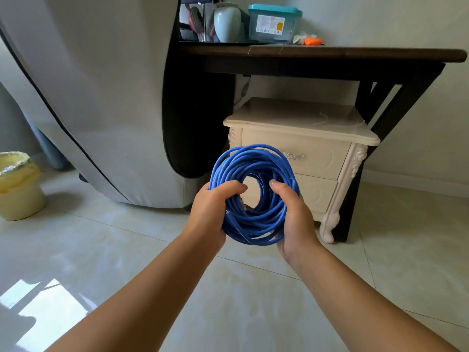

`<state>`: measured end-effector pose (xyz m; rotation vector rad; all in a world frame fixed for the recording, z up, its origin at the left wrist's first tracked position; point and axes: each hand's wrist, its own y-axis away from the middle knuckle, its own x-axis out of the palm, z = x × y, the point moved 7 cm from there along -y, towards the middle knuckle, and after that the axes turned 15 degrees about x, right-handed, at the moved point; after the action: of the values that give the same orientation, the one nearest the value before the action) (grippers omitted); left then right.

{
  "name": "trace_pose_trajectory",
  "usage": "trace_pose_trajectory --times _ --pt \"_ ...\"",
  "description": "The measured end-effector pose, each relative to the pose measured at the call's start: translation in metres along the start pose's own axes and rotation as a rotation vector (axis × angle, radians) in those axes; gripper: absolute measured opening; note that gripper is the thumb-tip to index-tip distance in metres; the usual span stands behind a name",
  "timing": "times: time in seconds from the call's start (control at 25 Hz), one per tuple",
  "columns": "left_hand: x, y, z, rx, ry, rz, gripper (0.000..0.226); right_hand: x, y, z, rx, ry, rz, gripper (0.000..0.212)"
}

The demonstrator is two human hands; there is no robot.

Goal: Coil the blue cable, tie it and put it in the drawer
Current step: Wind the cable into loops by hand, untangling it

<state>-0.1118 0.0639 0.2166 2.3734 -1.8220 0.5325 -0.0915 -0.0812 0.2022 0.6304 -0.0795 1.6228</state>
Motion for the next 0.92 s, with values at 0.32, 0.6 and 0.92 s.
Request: trace_pose_trajectory --times 0.32,0.6,0.92 --pt "0.019 0.012 -0.008 0.031 0.097 0.105 0.038 -0.001 0.005 0.019 -0.022 -0.038 -0.015 0.020" --pt "0.041 0.022 -0.020 0.159 0.195 0.532 0.065 -0.019 0.004 0.031 -0.030 -0.136 -0.074 0.014" --pt "0.055 0.029 -0.005 0.275 0.058 0.347 0.044 -0.018 0.007 0.012 0.025 -0.432 -0.138 0.025"
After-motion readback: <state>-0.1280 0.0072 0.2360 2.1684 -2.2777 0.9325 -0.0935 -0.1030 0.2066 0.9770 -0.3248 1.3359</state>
